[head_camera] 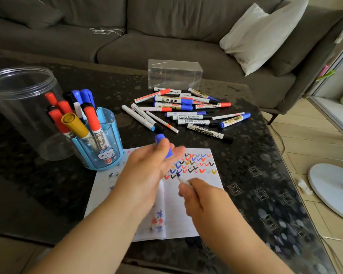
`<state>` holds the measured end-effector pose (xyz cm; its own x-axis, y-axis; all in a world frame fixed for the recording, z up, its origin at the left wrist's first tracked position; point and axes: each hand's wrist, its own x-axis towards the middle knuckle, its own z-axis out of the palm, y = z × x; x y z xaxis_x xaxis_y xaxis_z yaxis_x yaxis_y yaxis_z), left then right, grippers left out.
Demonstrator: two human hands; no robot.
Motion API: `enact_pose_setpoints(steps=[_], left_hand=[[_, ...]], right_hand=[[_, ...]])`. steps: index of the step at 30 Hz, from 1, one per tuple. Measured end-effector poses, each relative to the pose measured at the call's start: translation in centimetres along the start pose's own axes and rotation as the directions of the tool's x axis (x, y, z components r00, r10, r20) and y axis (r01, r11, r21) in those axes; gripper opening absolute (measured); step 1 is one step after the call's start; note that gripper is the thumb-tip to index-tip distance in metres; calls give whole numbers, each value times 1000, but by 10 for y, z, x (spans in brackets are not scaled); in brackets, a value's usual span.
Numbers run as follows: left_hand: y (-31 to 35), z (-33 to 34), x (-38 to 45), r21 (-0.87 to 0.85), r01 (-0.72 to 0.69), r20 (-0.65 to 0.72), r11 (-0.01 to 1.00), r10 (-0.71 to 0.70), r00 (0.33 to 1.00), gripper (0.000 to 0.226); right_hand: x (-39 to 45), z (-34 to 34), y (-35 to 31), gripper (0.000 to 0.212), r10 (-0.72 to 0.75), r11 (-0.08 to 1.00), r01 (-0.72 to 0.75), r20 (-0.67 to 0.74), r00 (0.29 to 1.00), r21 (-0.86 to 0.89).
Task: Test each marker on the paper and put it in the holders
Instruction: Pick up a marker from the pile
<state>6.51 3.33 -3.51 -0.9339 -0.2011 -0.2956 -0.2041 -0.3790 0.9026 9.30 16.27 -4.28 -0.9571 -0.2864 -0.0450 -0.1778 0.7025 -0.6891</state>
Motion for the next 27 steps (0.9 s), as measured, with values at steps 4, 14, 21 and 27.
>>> enact_pose_setpoints(steps=[4,14,21,27], left_hand=[[-6,-10,-3,214,-46,5,976,46,999,23],[4,-24,-4,625,-122,-63,771,205,977,20],[2,-35,2,735,-132,-21,665,218,976,9],[-1,-40,3,843,-212,94,494,253,963,11]], right_hand=[[6,-13,9,42,106,980,-112,45,993,163],[16,-21,0,20,139,558,-176,118,983,811],[32,-14,9,23,183,196,-230,195,963,953],[41,7,15,34,215,841,-139,-87,973,523]])
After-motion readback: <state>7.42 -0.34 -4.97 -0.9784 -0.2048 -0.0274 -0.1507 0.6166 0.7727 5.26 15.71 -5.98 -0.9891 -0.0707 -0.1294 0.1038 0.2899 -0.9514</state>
